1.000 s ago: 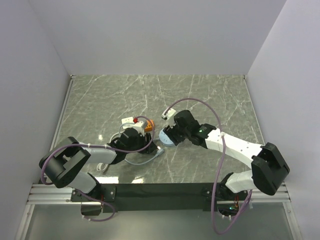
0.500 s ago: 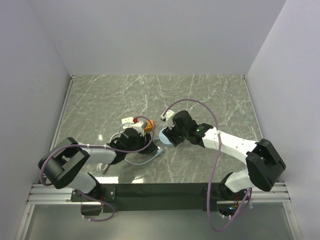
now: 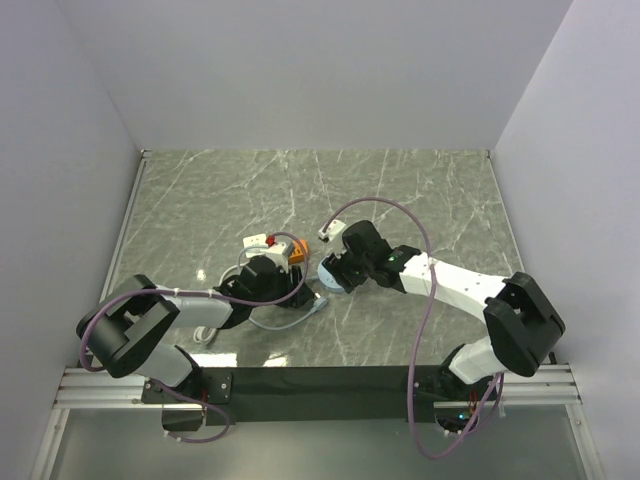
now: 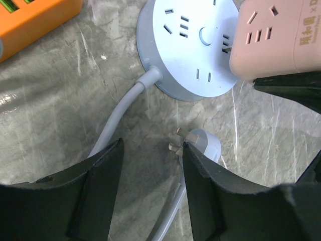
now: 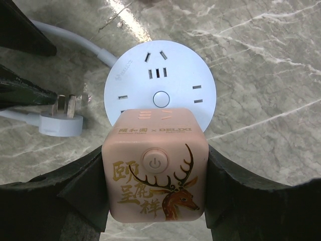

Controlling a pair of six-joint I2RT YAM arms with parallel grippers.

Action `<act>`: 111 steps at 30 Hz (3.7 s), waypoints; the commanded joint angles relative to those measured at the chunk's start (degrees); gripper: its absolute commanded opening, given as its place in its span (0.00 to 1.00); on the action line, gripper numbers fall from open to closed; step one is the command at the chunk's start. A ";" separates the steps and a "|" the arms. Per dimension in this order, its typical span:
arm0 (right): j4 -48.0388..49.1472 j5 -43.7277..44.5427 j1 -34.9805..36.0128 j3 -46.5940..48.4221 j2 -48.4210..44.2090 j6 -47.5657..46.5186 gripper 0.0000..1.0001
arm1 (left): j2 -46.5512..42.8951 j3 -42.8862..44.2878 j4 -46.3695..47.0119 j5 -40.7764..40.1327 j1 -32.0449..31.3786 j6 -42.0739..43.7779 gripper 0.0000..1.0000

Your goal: Insert the plug

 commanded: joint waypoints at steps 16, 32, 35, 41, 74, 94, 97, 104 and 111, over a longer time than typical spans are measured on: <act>0.68 1.30 -0.99 0.73 -3.04 0.09 0.00 | 1.20 -0.94 -3.75 -1.80 0.32 1.30 0.57; 0.68 1.30 -1.43 1.44 -0.58 -0.17 0.00 | 0.67 -1.29 -3.66 -1.53 0.32 1.30 0.57; 0.60 1.13 -1.52 1.61 -0.14 -0.17 0.00 | 1.02 -1.12 -3.58 -1.45 0.32 1.22 0.57; 0.77 0.16 -1.52 1.79 1.00 -0.35 0.00 | 1.03 -1.21 -3.58 -1.45 0.40 1.30 0.57; -3.27 0.42 -1.61 2.05 2.06 1.14 0.00 | 1.46 -0.85 -4.63 -2.67 0.32 1.57 0.57; -5.03 1.30 -1.61 2.14 2.93 2.02 0.00 | 1.90 -0.59 -5.51 -3.90 0.58 1.57 0.57; -5.29 1.30 -1.61 2.23 3.11 2.11 0.00 | 1.91 -0.59 -5.95 -4.52 1.11 1.74 0.57; -5.82 1.12 -1.52 1.96 2.93 2.46 0.00 | 1.29 -1.03 -5.95 -4.79 2.51 1.92 0.57; -6.17 1.30 -1.35 1.70 3.02 2.99 0.00 | 0.94 -1.29 -5.77 -4.70 2.60 1.83 0.57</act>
